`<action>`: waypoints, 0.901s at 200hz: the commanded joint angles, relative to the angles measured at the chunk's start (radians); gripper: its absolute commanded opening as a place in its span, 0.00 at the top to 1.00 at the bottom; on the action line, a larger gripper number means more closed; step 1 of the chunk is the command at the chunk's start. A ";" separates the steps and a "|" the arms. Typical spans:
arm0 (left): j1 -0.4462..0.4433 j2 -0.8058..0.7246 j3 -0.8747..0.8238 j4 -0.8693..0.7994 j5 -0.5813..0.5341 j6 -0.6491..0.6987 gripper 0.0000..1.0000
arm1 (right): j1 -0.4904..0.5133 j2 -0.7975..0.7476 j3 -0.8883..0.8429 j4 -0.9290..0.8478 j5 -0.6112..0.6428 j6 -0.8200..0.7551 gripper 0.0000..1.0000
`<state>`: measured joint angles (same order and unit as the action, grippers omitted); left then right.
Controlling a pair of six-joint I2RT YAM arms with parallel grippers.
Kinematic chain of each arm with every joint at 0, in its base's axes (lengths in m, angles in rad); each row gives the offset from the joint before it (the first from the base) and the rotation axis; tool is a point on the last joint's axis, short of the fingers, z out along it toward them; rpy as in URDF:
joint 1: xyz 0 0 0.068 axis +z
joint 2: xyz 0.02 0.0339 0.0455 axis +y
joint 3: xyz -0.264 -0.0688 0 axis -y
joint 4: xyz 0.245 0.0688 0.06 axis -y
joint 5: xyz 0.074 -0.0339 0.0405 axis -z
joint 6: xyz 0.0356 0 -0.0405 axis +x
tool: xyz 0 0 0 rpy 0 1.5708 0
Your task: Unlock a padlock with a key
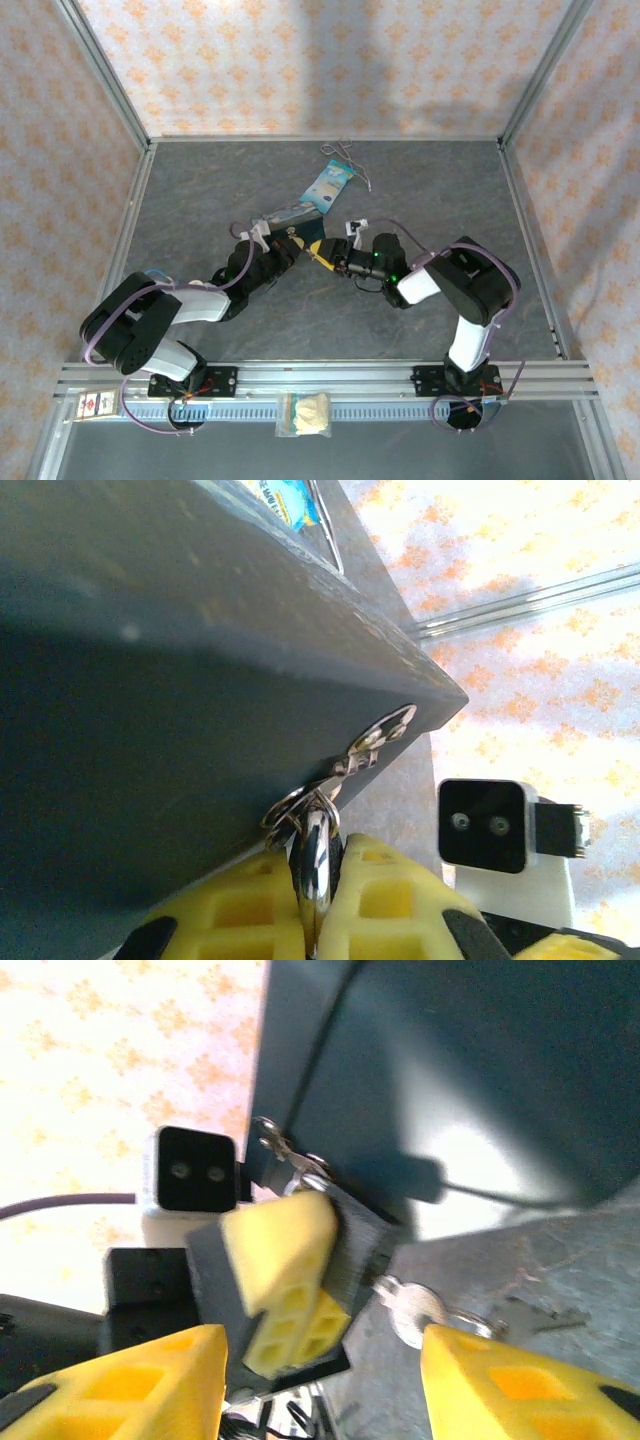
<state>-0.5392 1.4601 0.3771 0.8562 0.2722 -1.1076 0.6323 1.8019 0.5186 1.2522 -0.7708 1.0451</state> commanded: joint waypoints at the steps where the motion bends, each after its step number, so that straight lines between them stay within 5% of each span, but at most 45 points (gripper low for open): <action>1: -0.010 0.006 0.020 0.103 -0.026 -0.026 1.00 | 0.001 0.041 0.005 0.143 0.046 0.067 0.50; 119: -0.012 -0.013 0.021 0.103 -0.035 -0.031 1.00 | 0.019 0.063 0.001 0.090 0.092 0.049 0.51; 180: -0.021 -0.021 0.014 0.107 -0.039 -0.039 1.00 | 0.032 0.126 0.022 0.199 0.077 0.111 0.66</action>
<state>-0.5503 1.4616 0.3771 0.8829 0.2489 -1.1370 0.6598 1.9095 0.5217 1.3636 -0.6964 1.1324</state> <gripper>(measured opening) 0.053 0.364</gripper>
